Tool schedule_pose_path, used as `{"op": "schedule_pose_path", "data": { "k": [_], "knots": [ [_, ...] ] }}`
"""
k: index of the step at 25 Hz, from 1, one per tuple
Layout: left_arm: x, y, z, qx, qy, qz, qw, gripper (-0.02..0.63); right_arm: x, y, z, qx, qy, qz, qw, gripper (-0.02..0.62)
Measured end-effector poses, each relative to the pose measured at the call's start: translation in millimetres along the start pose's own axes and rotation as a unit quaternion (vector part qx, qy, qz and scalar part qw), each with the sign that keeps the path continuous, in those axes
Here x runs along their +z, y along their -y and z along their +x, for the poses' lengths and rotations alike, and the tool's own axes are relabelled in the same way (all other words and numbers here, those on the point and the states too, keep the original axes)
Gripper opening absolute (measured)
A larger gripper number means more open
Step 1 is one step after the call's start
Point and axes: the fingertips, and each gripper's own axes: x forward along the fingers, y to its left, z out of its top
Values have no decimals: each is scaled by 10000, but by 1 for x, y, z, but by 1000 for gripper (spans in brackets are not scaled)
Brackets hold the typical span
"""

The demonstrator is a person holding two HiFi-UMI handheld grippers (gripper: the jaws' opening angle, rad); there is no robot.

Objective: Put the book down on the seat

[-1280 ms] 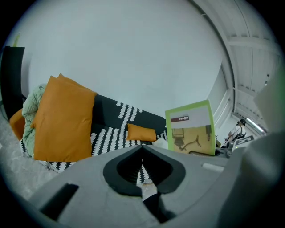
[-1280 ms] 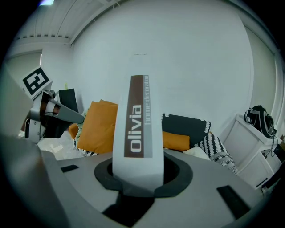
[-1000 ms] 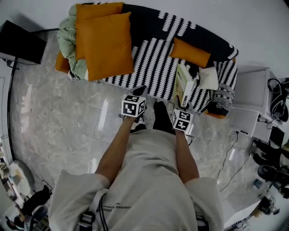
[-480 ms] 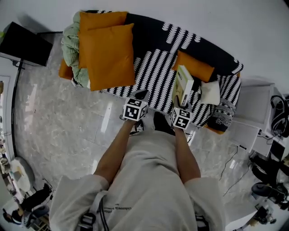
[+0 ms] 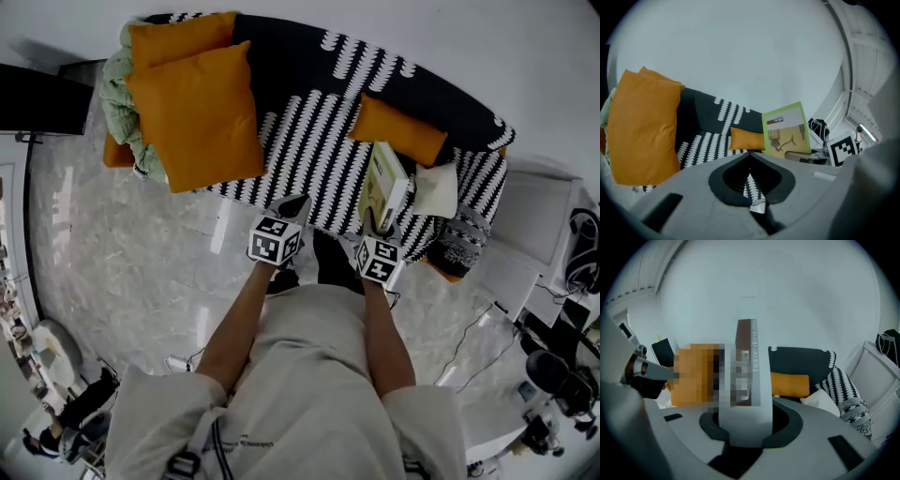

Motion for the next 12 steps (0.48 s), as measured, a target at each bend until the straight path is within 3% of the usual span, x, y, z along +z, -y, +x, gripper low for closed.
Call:
{"op": "schedule_pose_path", "data": {
  "k": [8, 12],
  "knots": [
    [-53, -23, 65, 361, -832, -322, 9954, 0, -53, 34, 46, 203, -810, -17, 9965, 123],
    [-65, -38, 82, 560, -869, -515, 9933, 0, -77, 44, 64, 373, -1177, 388, 9916, 123]
  ]
}}
